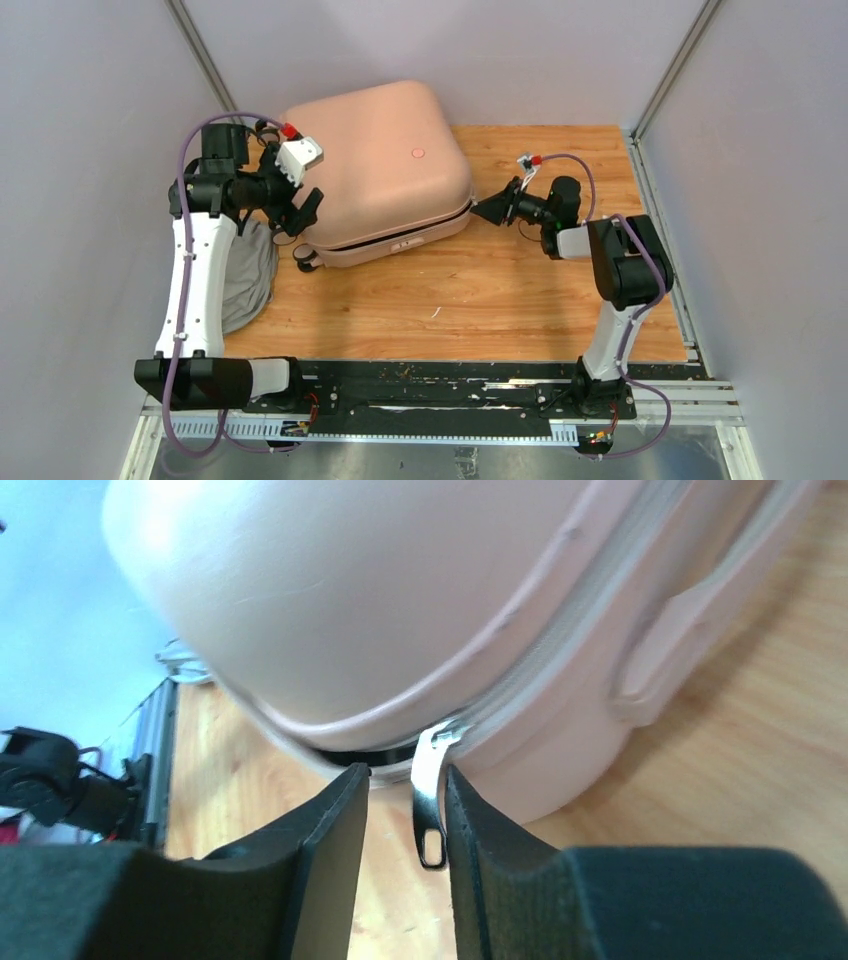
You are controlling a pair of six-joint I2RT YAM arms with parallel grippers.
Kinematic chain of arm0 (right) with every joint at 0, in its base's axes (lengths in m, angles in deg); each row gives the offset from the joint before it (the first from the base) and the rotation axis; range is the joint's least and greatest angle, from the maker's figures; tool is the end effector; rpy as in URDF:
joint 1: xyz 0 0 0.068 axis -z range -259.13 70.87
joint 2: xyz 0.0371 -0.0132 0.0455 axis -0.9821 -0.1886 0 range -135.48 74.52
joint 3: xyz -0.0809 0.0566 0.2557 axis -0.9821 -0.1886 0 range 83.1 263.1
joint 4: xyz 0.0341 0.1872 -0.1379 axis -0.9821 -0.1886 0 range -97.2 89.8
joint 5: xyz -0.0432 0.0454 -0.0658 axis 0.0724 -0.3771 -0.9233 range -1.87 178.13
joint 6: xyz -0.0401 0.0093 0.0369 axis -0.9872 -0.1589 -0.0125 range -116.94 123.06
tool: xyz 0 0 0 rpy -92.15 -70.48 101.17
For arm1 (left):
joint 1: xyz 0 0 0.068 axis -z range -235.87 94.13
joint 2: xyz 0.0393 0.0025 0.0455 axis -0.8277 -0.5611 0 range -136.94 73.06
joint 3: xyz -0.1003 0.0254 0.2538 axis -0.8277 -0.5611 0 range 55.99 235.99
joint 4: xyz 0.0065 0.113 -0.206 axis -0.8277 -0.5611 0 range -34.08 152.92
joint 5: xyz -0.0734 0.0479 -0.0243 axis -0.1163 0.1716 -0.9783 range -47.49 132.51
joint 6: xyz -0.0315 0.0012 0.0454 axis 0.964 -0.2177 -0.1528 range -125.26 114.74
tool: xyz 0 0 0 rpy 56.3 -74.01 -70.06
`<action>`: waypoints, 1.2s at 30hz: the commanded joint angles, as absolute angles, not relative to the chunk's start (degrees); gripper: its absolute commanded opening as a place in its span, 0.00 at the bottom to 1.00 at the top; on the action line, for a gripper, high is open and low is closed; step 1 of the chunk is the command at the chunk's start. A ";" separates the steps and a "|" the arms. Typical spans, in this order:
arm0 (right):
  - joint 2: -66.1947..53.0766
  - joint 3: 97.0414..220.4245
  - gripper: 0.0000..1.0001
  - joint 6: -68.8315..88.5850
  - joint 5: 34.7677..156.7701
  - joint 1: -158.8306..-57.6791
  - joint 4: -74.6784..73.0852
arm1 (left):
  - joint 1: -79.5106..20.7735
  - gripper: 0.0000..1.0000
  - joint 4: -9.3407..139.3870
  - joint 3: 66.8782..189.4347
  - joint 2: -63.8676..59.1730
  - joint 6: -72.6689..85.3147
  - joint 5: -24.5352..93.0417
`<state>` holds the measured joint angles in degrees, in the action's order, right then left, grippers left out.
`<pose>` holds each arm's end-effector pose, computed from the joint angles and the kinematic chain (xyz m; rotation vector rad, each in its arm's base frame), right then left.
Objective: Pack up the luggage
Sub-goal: Zip the luggage at the center of the board.
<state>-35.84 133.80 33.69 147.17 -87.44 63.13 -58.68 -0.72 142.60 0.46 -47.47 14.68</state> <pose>0.3580 0.0850 0.2117 -0.5776 1.5902 1.2880 0.2064 -0.0074 0.3956 0.9764 2.1031 -0.2035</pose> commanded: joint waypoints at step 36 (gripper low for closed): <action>-37.34 154.52 0.25 17.06 110.33 -100.17 9.41 | -52.53 0.88 11.69 162.83 -35.78 -37.71 30.56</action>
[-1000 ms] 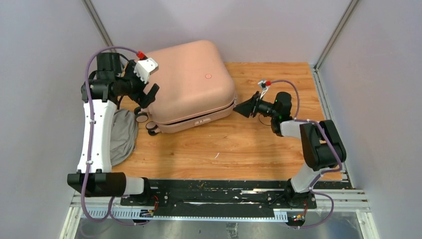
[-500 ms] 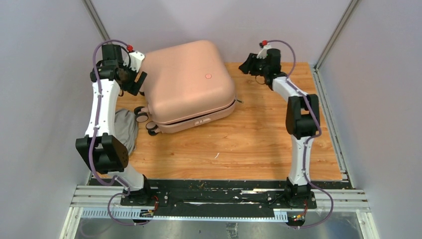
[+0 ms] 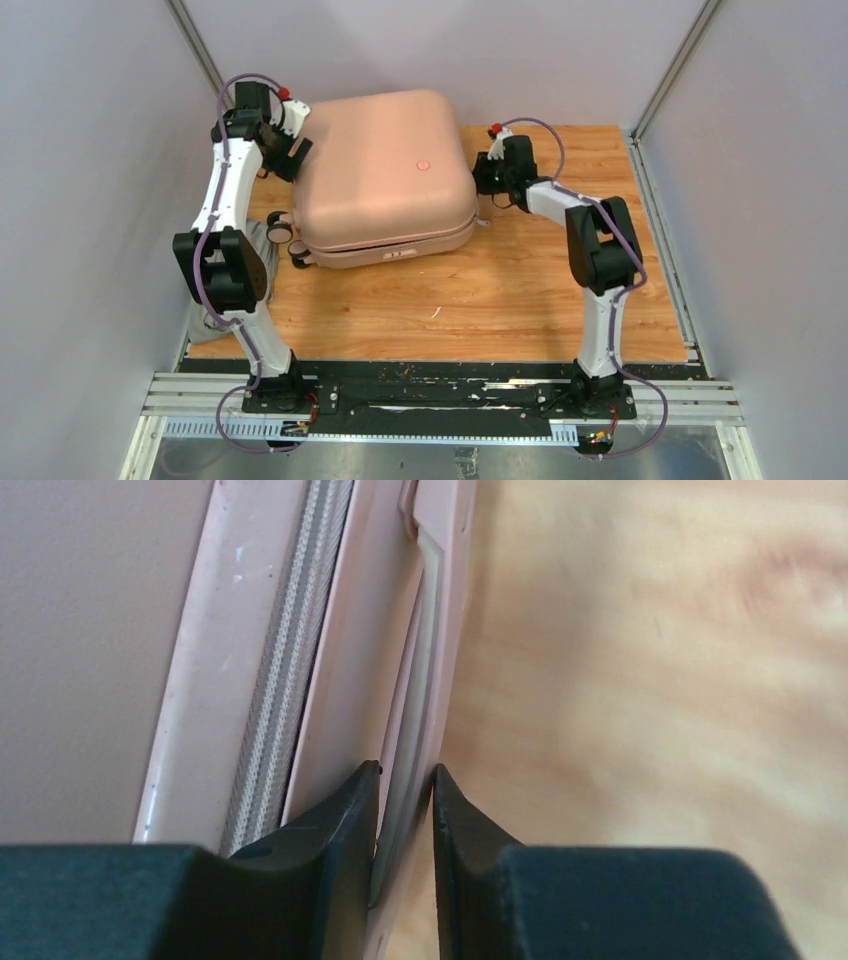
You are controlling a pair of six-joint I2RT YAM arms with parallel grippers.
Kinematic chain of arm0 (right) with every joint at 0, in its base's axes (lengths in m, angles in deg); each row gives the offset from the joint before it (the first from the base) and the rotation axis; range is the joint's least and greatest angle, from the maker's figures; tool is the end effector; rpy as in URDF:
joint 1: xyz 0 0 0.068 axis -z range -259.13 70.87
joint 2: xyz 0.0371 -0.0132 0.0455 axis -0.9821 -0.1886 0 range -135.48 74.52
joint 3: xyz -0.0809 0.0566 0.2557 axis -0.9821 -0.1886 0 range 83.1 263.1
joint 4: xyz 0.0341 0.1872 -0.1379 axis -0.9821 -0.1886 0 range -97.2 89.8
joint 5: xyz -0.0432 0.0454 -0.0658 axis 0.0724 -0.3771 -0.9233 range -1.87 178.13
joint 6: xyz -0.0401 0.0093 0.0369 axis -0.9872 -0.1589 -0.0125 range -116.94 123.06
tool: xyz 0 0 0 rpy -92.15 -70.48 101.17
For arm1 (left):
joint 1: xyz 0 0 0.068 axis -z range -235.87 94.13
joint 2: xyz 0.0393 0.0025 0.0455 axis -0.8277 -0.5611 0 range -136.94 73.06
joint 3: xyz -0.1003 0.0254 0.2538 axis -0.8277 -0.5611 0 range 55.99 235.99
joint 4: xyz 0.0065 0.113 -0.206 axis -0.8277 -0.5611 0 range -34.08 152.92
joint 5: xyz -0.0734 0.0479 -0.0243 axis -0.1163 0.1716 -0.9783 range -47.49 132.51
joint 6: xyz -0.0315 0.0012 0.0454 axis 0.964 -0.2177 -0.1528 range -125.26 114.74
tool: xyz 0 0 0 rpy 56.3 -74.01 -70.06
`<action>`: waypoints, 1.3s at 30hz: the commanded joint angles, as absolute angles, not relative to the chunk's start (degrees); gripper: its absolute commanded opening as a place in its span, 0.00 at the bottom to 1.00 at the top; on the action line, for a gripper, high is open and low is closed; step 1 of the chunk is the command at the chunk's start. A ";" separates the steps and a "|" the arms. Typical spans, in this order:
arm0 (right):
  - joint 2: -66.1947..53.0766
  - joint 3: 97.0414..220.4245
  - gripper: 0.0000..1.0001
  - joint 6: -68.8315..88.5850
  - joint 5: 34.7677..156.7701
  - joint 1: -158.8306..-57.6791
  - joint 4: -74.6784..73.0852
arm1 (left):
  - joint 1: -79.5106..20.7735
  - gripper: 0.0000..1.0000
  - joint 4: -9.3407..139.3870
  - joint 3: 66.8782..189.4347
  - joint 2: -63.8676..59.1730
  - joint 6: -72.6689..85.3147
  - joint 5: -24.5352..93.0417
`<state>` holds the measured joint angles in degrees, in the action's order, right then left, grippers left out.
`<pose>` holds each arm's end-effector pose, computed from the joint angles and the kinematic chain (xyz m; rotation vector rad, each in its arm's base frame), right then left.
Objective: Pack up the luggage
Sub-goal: Zip the luggage at the center of the board.
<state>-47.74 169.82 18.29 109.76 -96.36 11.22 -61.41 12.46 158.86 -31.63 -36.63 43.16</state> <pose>0.4467 0.1532 0.2163 -0.2855 2.0164 0.7367 0.3721 0.0366 0.3349 0.5552 2.4434 0.2844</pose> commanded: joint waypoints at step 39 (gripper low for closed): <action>31.50 103.92 0.88 31.73 128.27 -106.46 6.45 | -0.78 1.00 16.16 131.14 -3.72 -98.44 32.34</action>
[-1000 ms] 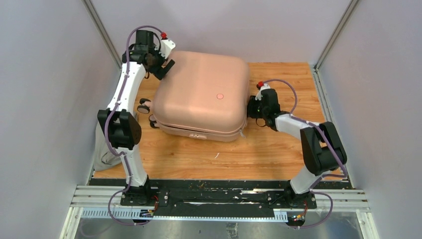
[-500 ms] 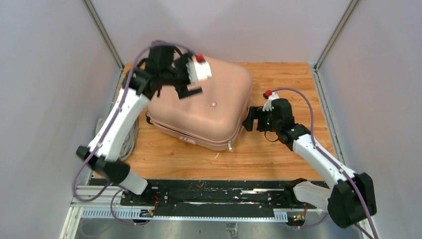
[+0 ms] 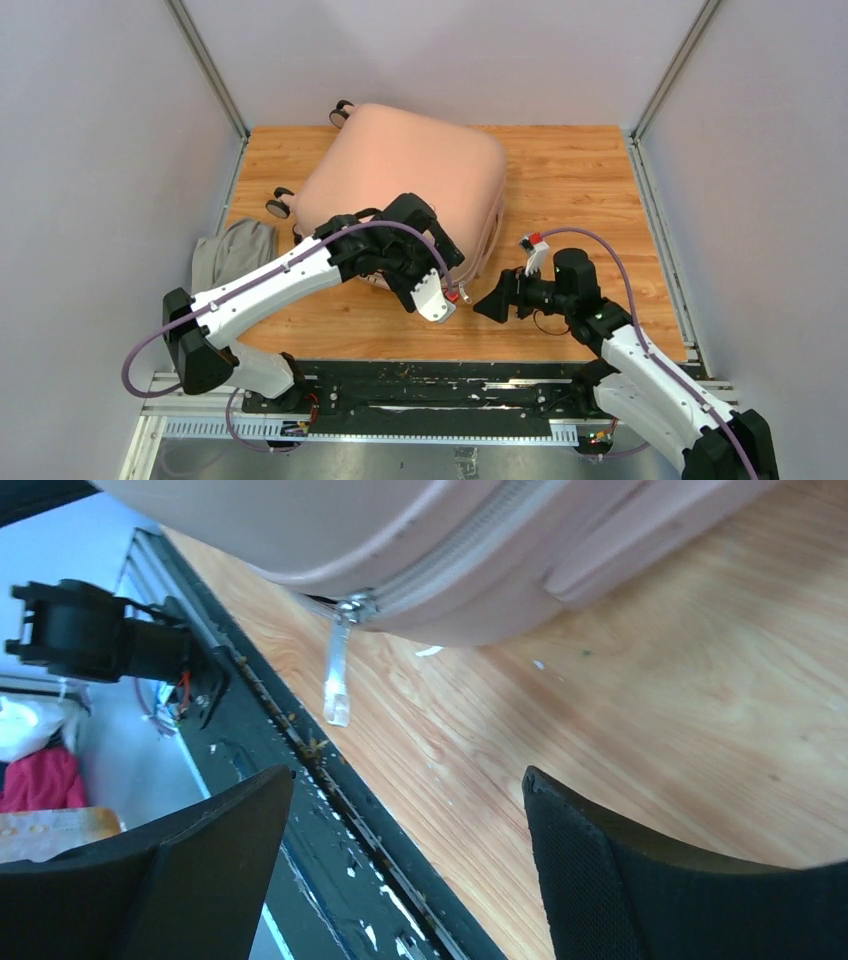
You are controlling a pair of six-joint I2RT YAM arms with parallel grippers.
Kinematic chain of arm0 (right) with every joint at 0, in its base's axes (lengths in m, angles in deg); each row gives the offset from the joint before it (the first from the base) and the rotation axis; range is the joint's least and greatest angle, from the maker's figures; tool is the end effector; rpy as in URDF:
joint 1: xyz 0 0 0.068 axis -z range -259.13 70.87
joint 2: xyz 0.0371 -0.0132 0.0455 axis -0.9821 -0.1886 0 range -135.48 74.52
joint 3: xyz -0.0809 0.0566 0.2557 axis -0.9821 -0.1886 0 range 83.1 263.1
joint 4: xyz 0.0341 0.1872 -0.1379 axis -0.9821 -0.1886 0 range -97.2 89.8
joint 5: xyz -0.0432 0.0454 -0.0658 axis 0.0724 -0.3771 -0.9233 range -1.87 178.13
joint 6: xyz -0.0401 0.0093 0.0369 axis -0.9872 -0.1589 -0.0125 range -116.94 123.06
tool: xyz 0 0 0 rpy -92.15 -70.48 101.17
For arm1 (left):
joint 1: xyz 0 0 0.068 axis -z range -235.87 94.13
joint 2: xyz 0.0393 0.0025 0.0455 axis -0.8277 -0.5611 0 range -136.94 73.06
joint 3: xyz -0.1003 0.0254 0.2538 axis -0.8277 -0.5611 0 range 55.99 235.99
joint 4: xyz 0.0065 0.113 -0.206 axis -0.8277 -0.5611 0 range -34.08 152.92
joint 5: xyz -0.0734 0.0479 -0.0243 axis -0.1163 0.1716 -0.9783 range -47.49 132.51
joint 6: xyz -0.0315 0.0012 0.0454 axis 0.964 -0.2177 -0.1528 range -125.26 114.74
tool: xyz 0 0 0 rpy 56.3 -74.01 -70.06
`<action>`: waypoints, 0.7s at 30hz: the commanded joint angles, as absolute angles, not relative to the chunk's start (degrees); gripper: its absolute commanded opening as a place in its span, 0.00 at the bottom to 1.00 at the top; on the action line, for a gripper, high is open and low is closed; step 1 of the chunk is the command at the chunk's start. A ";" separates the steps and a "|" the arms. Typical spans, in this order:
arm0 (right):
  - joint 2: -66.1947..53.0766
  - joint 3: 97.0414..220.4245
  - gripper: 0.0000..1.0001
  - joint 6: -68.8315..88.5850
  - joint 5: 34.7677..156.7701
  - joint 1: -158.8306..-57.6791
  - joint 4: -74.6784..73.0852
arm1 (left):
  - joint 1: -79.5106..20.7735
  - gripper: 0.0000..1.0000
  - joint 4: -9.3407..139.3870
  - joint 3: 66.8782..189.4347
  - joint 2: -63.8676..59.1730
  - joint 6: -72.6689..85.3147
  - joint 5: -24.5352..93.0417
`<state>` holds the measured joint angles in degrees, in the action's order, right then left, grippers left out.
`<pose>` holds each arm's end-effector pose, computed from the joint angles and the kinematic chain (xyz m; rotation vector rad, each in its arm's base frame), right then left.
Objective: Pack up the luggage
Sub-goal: Zip the luggage at the center of the board.
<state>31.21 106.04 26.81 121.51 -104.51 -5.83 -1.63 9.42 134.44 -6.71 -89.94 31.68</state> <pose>0.1225 0.0812 0.2301 -0.4220 2.0878 1.1148 0.1432 -0.2108 0.3389 2.3690 0.8074 -0.0206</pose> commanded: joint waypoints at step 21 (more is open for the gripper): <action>18.33 110.85 0.58 18.45 91.36 -126.64 7.50 | 0.73 0.96 40.65 117.09 2.92 -107.47 40.99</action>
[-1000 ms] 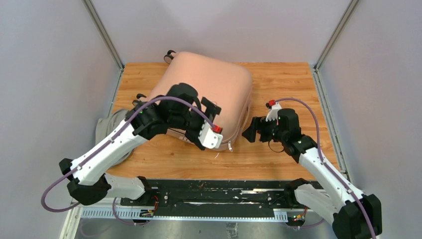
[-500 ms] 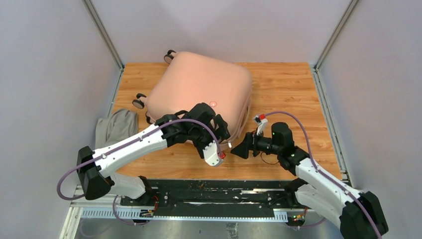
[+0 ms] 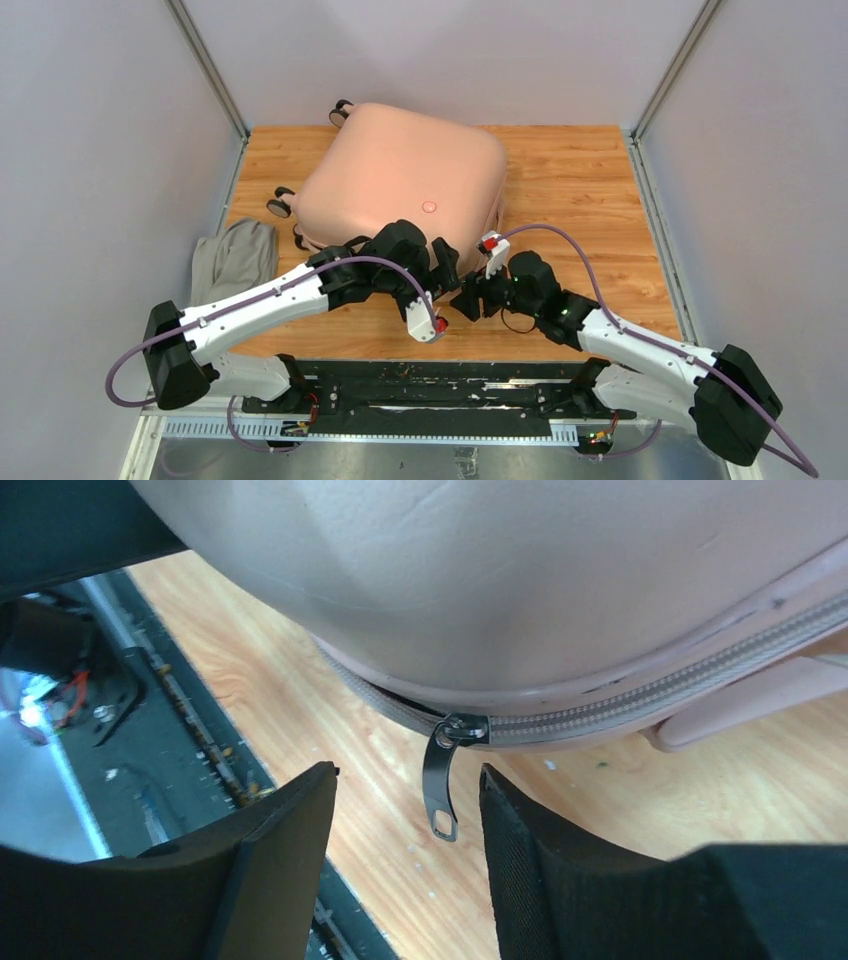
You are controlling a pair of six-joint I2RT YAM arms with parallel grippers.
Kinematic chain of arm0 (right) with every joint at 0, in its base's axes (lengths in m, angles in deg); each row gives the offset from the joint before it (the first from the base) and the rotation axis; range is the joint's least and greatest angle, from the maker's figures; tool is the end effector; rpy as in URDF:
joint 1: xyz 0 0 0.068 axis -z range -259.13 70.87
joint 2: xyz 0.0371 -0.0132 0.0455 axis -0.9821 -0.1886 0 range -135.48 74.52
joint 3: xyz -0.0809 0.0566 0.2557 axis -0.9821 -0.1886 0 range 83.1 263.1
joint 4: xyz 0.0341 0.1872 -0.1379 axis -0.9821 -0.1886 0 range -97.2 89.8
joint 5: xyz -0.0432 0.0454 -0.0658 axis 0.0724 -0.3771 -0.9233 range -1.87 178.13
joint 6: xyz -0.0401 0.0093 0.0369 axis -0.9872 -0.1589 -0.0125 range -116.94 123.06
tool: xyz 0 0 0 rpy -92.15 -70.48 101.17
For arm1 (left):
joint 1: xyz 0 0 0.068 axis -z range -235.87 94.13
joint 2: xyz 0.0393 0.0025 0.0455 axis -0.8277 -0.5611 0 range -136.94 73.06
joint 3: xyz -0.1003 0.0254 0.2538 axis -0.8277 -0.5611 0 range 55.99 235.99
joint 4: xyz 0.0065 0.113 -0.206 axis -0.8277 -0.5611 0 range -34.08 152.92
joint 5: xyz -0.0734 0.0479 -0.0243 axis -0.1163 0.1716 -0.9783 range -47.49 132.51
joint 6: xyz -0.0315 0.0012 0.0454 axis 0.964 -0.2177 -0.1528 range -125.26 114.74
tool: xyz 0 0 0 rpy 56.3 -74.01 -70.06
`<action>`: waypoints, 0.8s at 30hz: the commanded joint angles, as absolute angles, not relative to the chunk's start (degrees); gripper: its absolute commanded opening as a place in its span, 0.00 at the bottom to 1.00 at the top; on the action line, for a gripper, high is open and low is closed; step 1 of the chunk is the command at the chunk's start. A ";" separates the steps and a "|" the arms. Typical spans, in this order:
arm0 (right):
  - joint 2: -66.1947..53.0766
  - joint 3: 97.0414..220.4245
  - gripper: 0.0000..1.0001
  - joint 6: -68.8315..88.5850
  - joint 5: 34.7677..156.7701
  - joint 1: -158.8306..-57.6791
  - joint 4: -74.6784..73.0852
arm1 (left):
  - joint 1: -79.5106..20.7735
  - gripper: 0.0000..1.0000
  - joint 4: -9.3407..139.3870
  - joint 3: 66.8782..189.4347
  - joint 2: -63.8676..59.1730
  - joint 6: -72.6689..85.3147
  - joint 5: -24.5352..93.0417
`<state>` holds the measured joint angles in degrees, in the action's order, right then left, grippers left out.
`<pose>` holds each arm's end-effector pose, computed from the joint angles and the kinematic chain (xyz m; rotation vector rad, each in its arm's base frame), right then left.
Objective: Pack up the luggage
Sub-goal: Zip the luggage at the center of the board.
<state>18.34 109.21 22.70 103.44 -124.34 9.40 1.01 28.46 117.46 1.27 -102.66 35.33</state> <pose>0.1288 0.1441 0.2388 -0.6378 1.9494 0.9918 0.1272 -0.2035 0.3073 2.3073 0.4637 0.2009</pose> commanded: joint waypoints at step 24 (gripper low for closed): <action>22.26 109.31 0.00 14.70 79.67 -127.73 9.82 | 0.91 0.96 29.96 114.21 12.14 -97.60 36.87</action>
<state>19.87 110.08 16.78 84.84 -127.42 5.34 0.93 34.47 116.85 8.92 -101.39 39.33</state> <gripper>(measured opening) 0.153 0.962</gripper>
